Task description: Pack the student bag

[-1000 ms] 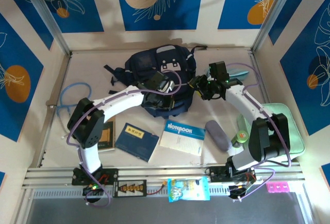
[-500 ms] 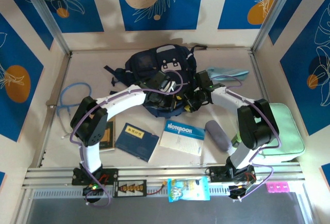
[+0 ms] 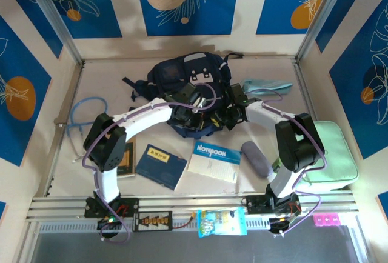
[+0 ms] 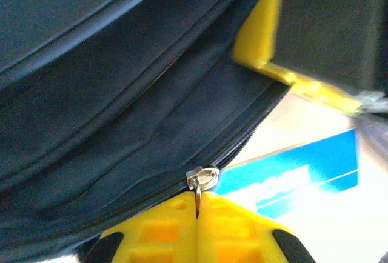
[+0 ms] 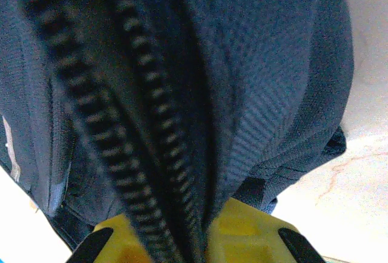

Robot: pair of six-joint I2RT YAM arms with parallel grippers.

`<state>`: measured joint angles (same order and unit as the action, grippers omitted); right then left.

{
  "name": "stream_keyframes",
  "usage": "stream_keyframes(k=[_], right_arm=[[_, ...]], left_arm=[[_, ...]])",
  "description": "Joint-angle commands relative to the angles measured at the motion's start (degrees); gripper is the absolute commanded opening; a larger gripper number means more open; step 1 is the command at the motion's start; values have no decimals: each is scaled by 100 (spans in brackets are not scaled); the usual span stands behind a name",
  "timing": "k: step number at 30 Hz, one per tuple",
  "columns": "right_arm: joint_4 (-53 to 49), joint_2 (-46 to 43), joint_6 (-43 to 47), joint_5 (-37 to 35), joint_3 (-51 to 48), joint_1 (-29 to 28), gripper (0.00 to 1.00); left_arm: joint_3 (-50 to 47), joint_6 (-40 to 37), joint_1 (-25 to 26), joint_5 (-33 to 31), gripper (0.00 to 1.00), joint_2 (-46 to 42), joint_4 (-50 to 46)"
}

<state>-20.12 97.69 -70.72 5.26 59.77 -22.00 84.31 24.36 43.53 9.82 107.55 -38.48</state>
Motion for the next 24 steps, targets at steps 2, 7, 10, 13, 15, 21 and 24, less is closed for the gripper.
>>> stream_keyframes(k=[2, 7, 10, 13, 15, 21, 24], right_arm=[[-421, -171, 257, -595, 225, 134, 10], [-449, -215, 319, -644, 293, 134, 10], [-414, -200, 331, -571, 325, 117, 10], [-396, -180, 348, -517, 320, 95, 10], [-397, -189, 358, -510, 310, 88, 10], [-440, -276, 417, -529, 329, 90, 10], [-448, -294, 469, -500, 372, 91, 10]], left_arm=[[-180, -501, -72, -882, 0, -488, -1146], [-480, -644, -254, -1370, 0, -749, -1266], [-568, -623, -373, -1594, 0, -781, -1244], [-660, -617, -489, -1795, 0, -814, -1156], [-742, -630, -595, -1914, 0, -818, -1102], [-870, -843, -1083, -2042, 0, -853, -911], [-890, -1007, -1385, -2006, 0, -791, -760]])
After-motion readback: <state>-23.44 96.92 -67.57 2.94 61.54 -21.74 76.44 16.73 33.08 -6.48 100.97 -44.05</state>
